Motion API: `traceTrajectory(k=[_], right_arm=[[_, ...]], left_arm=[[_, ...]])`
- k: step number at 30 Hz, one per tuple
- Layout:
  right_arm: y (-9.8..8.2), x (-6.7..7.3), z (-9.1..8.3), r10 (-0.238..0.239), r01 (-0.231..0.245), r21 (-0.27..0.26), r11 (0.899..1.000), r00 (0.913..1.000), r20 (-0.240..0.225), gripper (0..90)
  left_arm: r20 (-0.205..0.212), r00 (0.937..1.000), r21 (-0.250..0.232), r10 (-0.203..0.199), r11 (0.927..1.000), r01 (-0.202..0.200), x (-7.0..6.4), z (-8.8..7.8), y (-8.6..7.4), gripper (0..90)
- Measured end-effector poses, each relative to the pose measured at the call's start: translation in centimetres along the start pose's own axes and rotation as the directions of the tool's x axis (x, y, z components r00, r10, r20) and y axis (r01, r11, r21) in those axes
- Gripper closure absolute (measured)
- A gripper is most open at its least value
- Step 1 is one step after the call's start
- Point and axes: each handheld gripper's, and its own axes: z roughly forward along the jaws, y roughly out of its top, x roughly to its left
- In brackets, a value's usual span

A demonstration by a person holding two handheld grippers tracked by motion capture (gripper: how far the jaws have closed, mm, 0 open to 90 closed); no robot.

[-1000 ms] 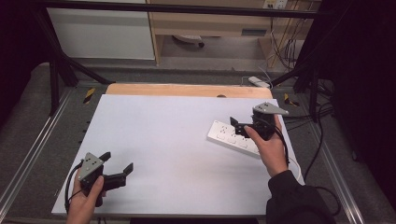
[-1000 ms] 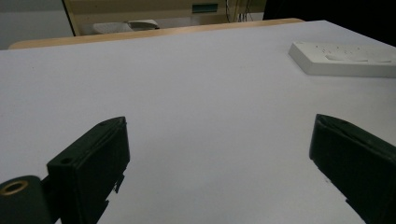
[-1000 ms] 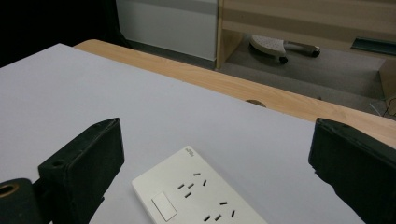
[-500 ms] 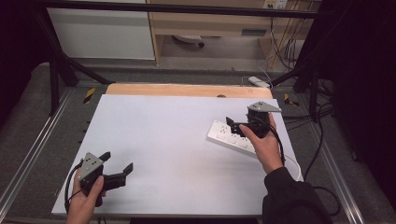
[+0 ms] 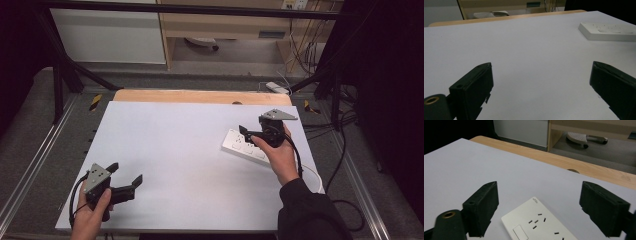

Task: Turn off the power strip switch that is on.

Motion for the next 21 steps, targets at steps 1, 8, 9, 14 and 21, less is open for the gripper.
traceTrajectory(k=[1,8,9,14,21], right_arm=[[0.0,0.0,0.0,-0.005,0.005,-0.002,1.0,1.0,-0.002,21.7],[0.0,0.2,0.1,-0.019,0.018,-0.031,0.999,0.9997,-0.017,42.7],[-0.1,0.2,0.1,-0.023,0.023,-0.034,0.999,0.9995,-0.021,45.9],[-0.3,0.8,0.4,-0.051,0.05,-0.044,0.998,0.9985,-0.023,60.7],[-0.8,1.5,1.0,-0.067,0.065,-0.068,0.996,0.9974,-0.029,78.6]], left_arm=[[0.0,1.0,0.0,0.0,1.0,0.0,0.0,0.0,0.0,5.2],[0.002,1.0,-0.001,0.002,1.0,-0.002,0.0,0.0,0.0,5.2],[0.002,1.0,0.0,0.002,1.0,-0.002,0.0,0.0,0.0,5.2],[0.002,1.0,0.0,0.003,1.0,-0.003,0.0,0.0,0.0,5.1],[0.003,1.0,0.0,0.003,1.0,-0.003,0.0,0.0,0.0,5.1]])
